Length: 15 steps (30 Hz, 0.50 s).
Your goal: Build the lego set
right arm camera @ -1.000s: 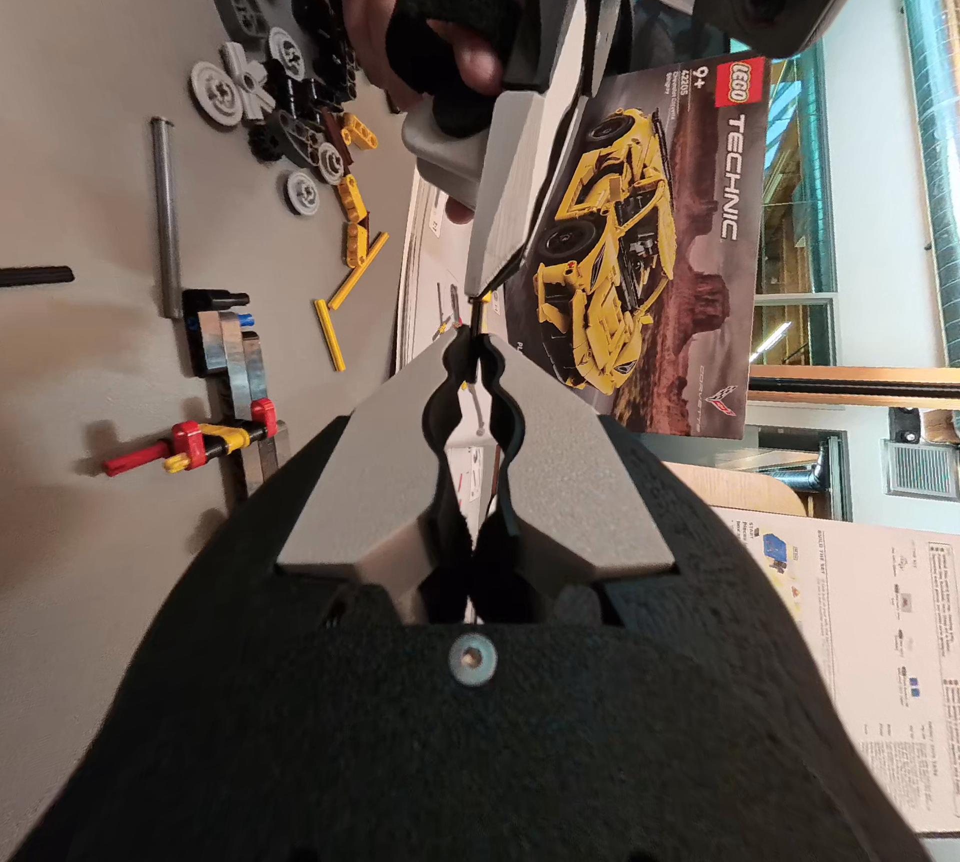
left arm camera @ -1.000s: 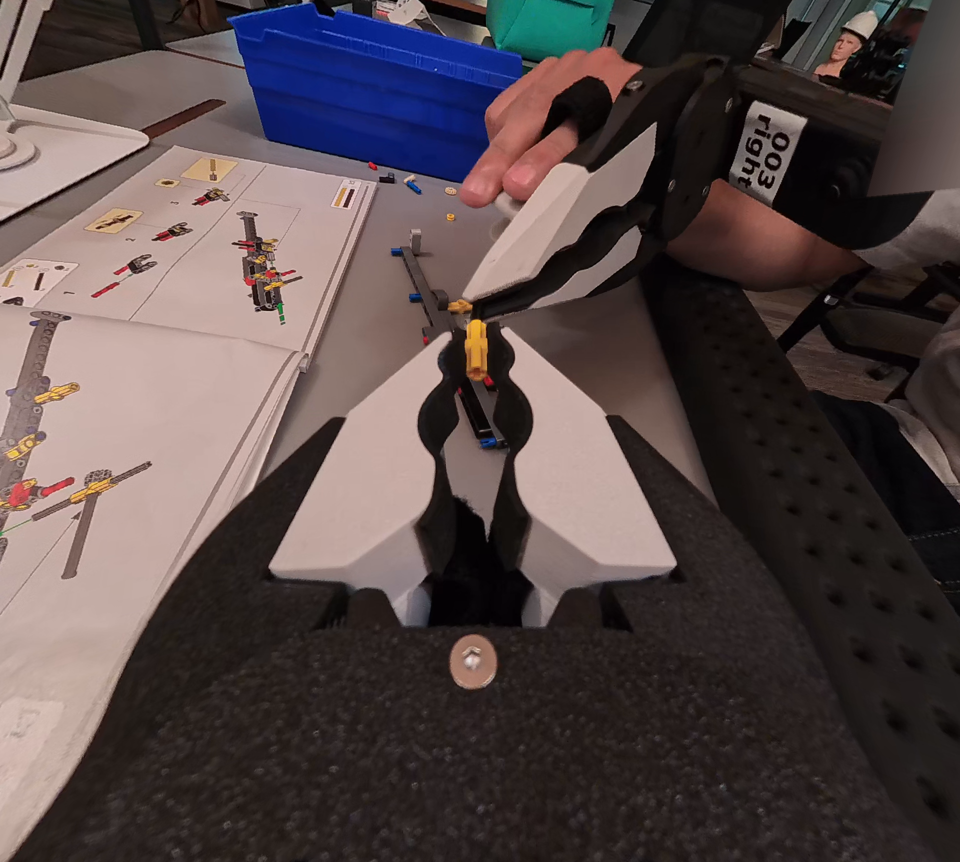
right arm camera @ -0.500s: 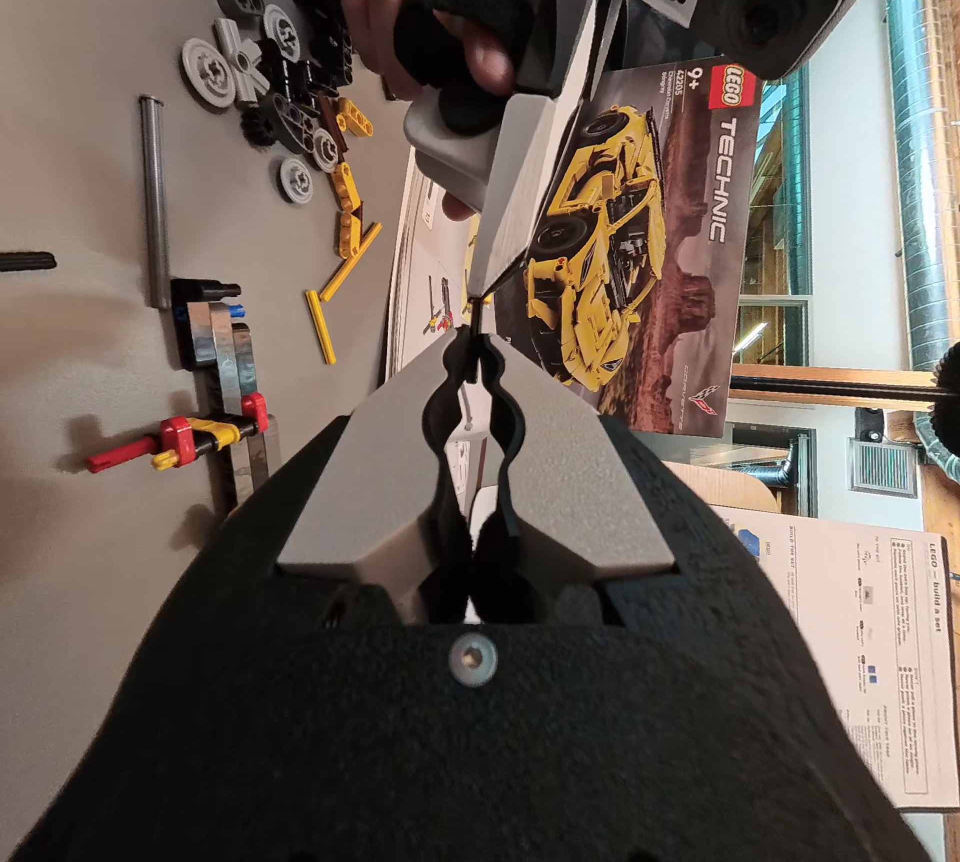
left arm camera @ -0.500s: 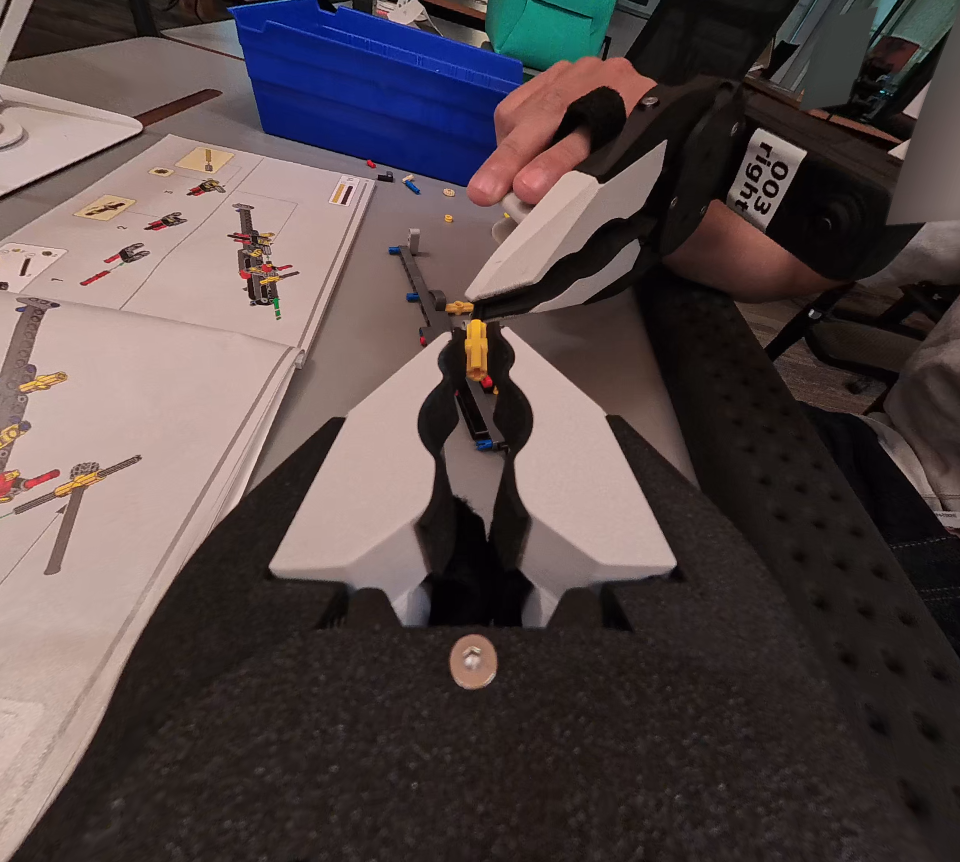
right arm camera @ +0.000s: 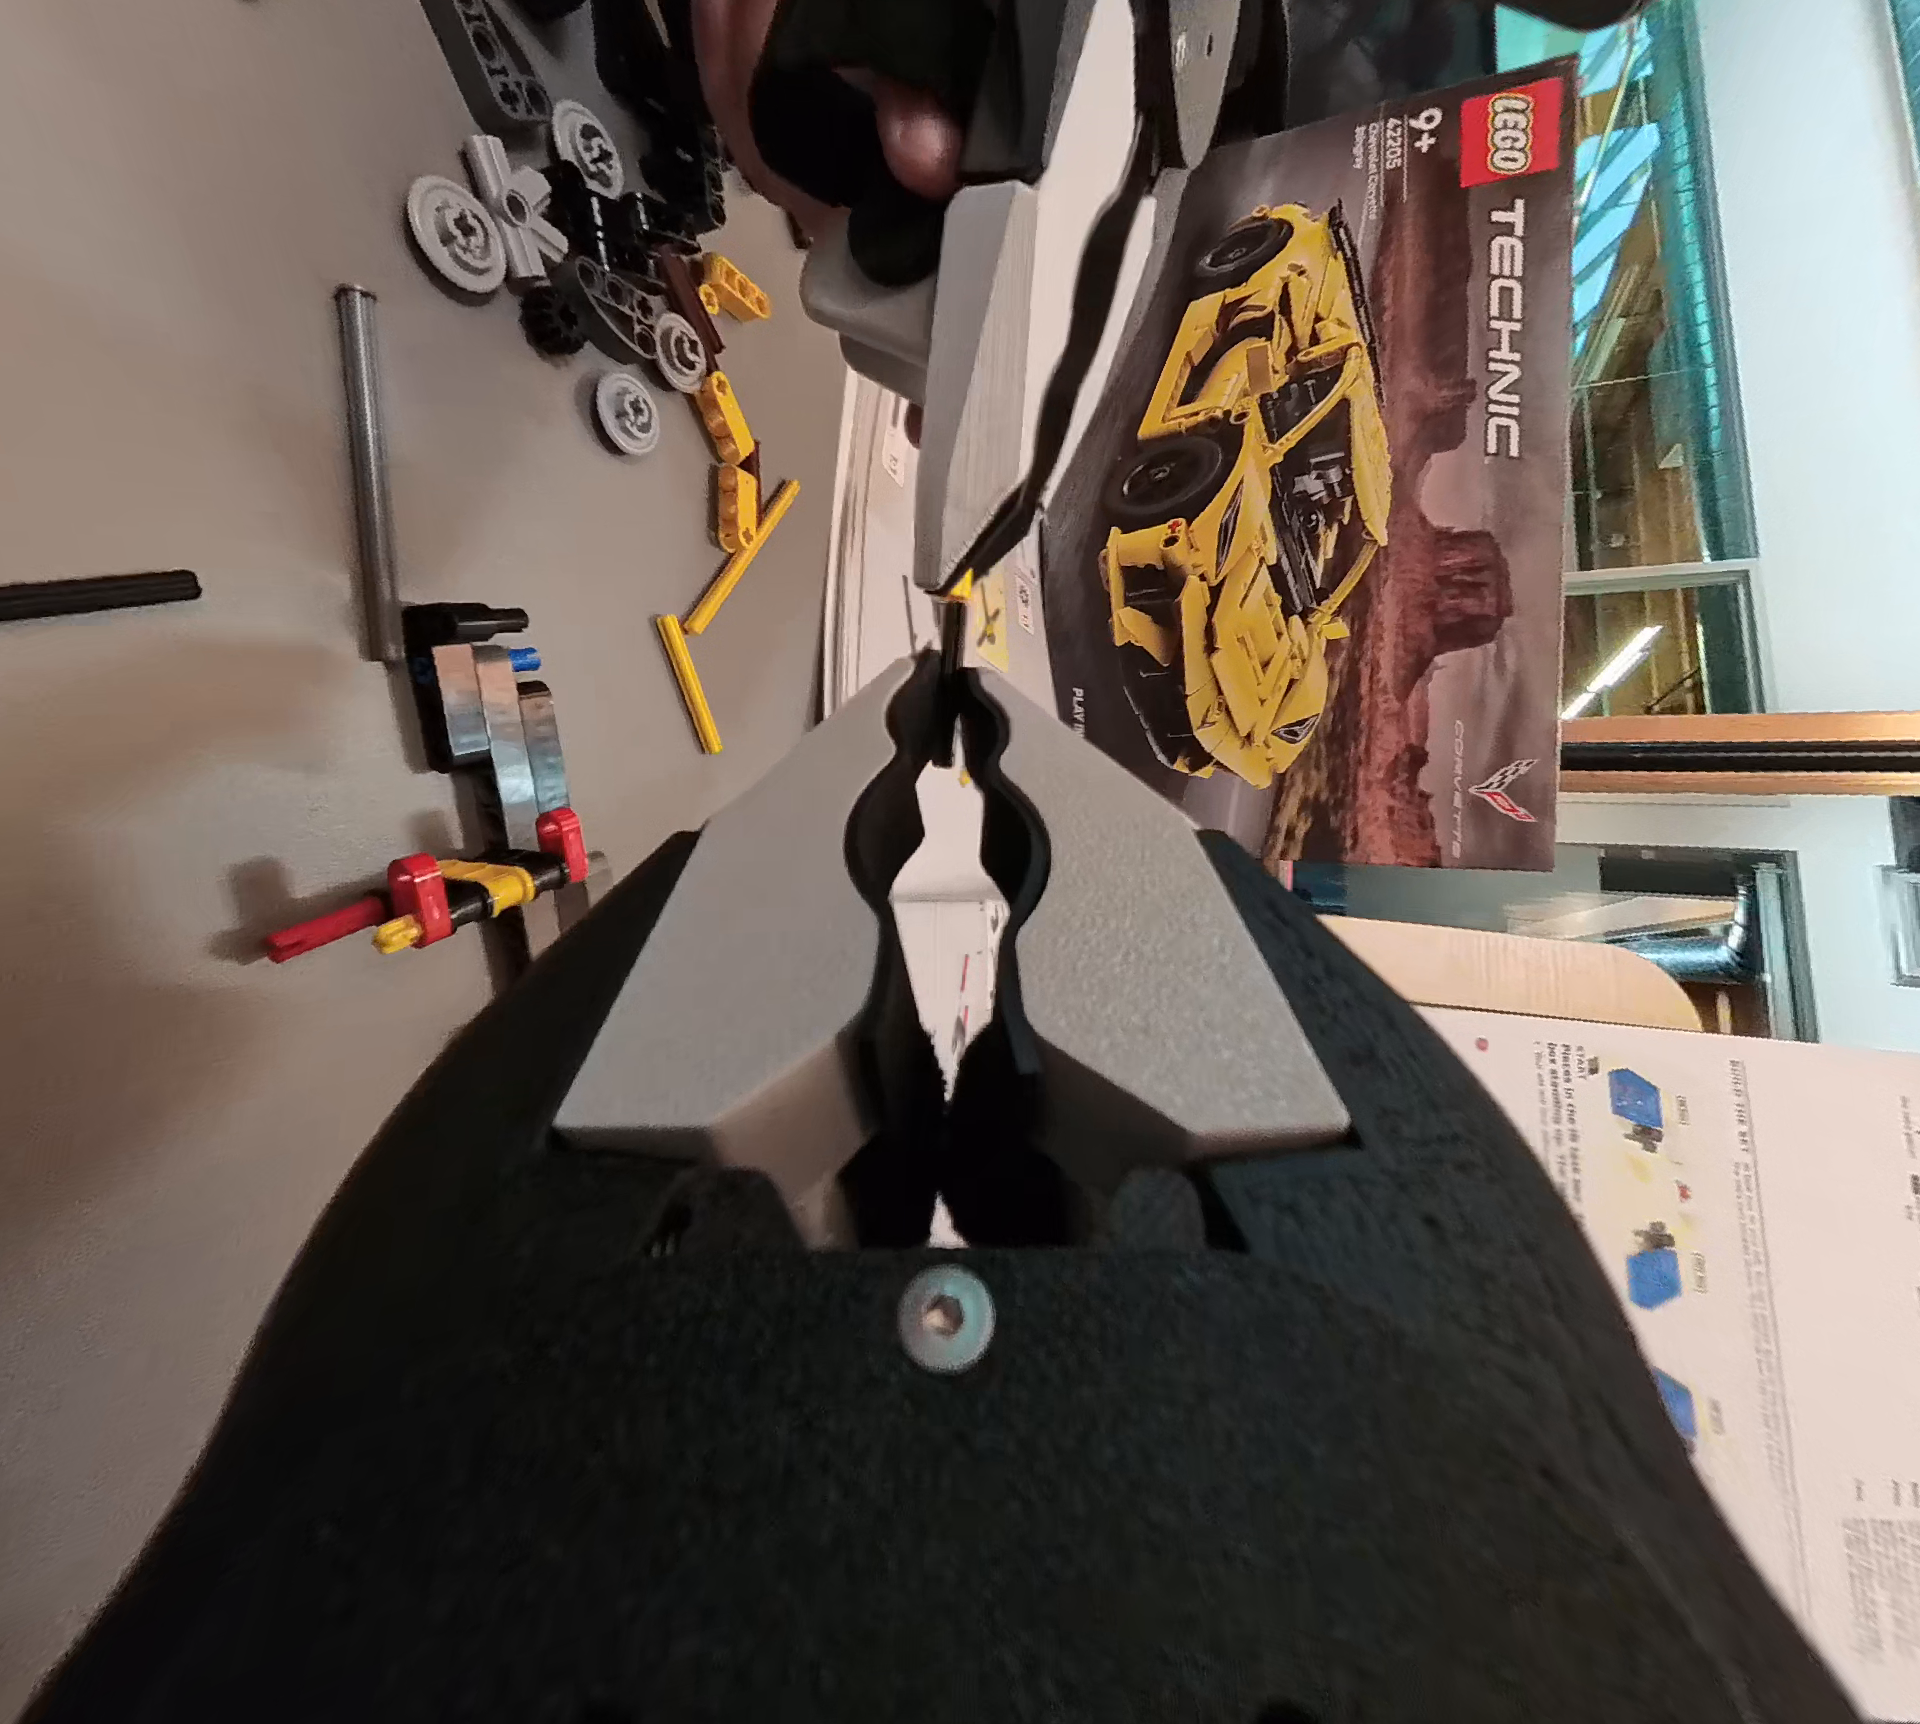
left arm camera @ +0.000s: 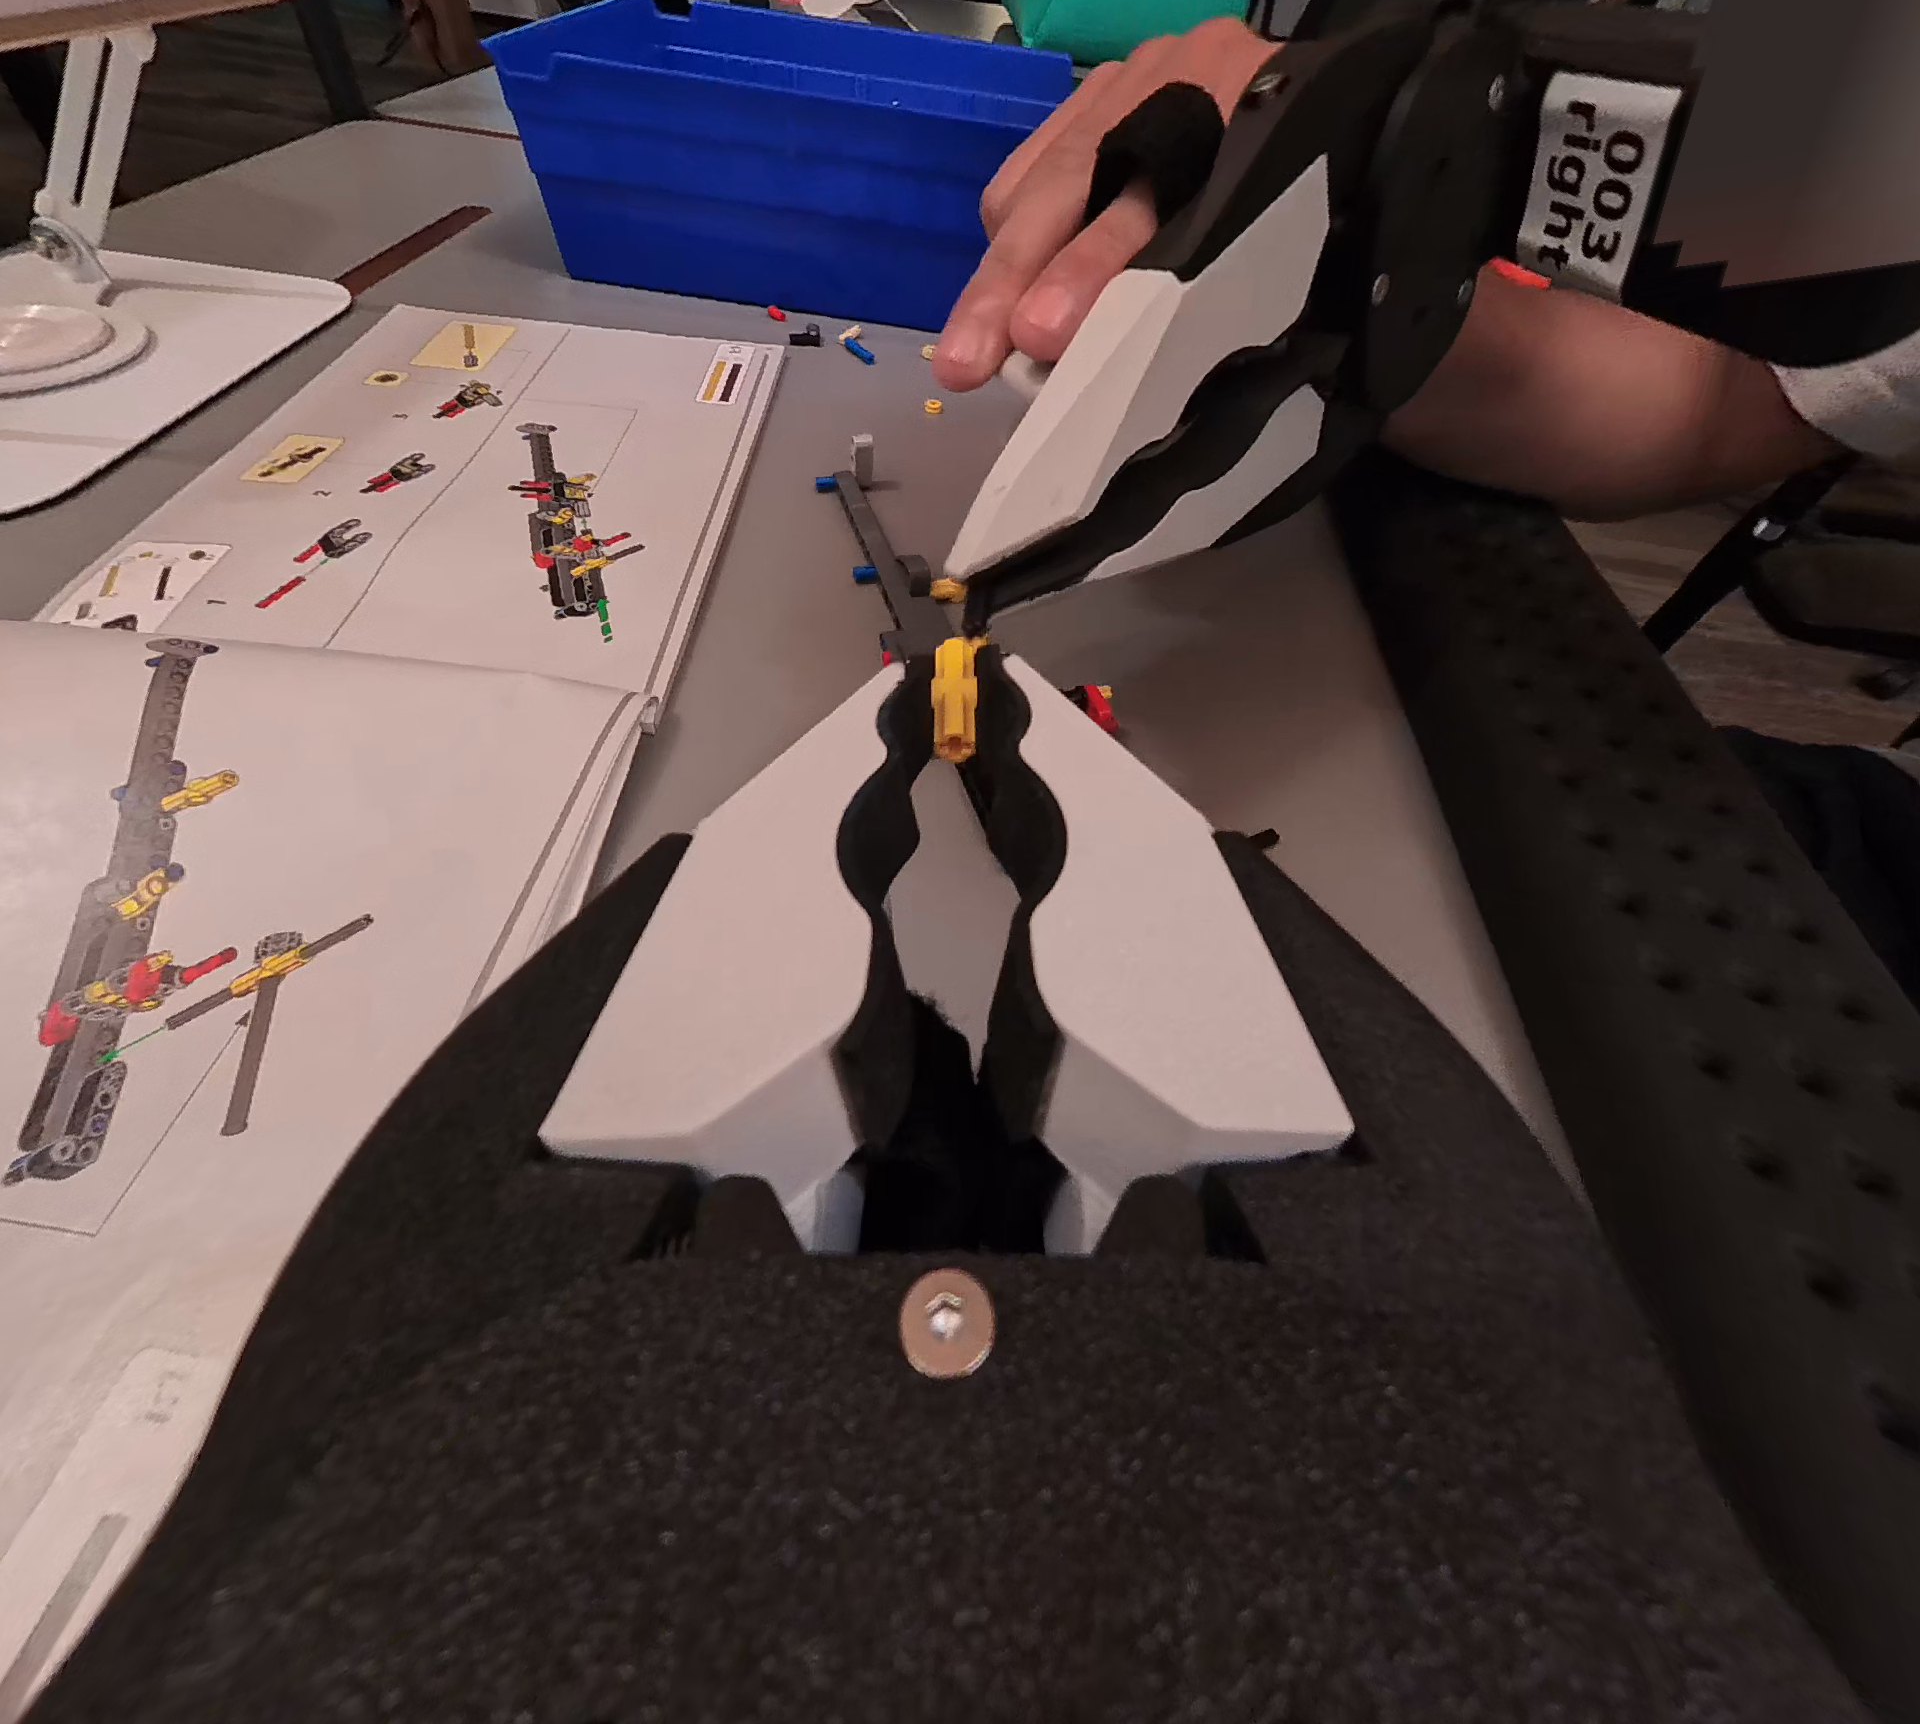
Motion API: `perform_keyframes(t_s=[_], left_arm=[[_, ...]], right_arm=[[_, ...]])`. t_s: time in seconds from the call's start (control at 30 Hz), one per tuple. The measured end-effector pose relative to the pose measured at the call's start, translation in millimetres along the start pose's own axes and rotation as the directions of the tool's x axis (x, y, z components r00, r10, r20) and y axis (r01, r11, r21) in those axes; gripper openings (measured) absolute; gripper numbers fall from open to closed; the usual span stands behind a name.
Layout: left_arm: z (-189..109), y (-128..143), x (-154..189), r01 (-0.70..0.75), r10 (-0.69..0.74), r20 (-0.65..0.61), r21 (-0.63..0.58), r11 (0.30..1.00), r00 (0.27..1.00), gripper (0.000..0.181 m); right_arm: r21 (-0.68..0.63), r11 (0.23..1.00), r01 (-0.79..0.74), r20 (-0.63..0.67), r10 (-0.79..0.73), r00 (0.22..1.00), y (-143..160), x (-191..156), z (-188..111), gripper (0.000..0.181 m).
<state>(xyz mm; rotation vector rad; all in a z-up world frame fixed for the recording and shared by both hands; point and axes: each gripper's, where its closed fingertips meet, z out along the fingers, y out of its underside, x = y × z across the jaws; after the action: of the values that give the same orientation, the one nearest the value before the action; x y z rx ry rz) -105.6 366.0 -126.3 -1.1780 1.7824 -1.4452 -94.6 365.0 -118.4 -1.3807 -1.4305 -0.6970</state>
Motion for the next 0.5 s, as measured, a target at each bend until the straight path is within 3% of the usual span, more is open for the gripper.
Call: perform_keyframes(t_s=[0.5], left_arm=[[7, 5, 7, -0.143, 0.145, 0.028, -0.043, 0.989, 0.989, 0.006]], right_arm=[[0.015, 0.996, -0.087, 0.115, 0.085, 0.990, 1, -13, -1, 0.002]])
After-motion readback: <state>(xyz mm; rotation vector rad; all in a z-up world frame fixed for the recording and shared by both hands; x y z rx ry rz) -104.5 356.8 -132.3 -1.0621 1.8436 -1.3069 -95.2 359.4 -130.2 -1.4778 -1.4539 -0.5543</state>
